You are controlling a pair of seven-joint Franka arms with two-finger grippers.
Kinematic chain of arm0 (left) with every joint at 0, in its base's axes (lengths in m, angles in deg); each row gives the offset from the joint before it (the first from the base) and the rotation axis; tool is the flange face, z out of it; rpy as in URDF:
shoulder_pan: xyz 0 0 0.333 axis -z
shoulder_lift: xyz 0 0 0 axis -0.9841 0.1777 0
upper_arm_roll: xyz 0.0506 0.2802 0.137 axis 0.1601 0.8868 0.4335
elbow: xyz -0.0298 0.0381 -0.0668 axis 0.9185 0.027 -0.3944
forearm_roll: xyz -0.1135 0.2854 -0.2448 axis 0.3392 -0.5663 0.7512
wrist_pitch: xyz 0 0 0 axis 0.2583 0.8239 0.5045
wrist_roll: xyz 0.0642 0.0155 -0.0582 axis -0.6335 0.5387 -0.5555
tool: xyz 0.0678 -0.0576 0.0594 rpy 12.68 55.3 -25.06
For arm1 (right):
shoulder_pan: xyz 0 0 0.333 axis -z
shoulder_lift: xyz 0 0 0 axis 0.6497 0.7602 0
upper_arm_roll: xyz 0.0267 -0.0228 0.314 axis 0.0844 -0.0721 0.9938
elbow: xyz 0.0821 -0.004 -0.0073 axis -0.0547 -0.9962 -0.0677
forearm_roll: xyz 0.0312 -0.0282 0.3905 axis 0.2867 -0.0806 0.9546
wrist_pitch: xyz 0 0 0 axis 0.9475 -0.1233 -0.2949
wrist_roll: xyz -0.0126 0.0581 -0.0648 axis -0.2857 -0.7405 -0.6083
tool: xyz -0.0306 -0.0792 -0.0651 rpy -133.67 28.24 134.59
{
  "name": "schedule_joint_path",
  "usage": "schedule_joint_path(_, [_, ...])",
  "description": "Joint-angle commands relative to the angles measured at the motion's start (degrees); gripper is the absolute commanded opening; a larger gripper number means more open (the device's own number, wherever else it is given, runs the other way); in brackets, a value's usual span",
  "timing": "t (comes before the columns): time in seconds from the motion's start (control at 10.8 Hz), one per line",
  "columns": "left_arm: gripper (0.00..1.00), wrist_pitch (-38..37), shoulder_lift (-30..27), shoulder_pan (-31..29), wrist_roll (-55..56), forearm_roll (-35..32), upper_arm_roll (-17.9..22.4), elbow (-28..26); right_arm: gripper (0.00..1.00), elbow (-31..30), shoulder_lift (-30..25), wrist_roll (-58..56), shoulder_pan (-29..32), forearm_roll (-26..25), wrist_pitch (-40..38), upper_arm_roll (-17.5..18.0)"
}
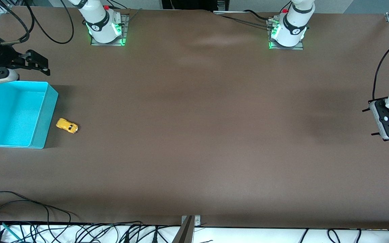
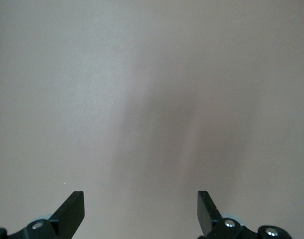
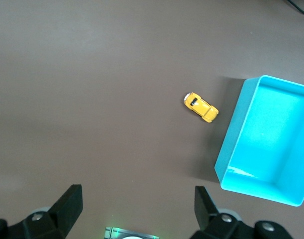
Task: Wind up and store yellow beetle car
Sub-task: 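Reach the right gripper toward the car while the left gripper returns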
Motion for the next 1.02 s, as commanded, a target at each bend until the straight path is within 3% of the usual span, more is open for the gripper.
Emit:
schedule_joint_path(0.0, [1.0,-8.5,-0.99,0.32,8.06,1.3,-3.37,4.26,1.0,0.53,0.96,-0.34,-1.28,-0.74,-0.74,0.0])
schedule_joint_path(0.28, [1.0,-19.05,-1.35,0.32,26.66,1.47,-11.62,9.63,1.0,0.62,0.97,-0.43,-1.29,-0.39,-0.21,-0.18])
schedule_joint_path(0.56, [1.0,-23.3,-3.62,0.15,41.71,3.22,-17.43,9.38,1.0,0.62,2.37,-0.26,-0.59,-0.13,-0.03,-0.53])
schedule_joint_path(0.65, [1.0,-23.31,-6.94,1.71,47.24,5.58,-16.92,7.29,1.0,0.45,2.89,-0.26,-0.5,-0.3,0.75,-0.62])
schedule_joint_path(0.84, [1.0,-23.39,-10.65,17.55,56.94,6.74,-3.99,6.48,1.0,0.09,5.44,-2.17,-0.5,-0.83,0.94,-0.62])
schedule_joint_path(0.93, [1.0,-23.31,-11.62,20.42,57.23,10.32,-0.61,6.56,1.0,0.01,5.62,-2.45,-0.41,-0.92,1.02,-0.62])
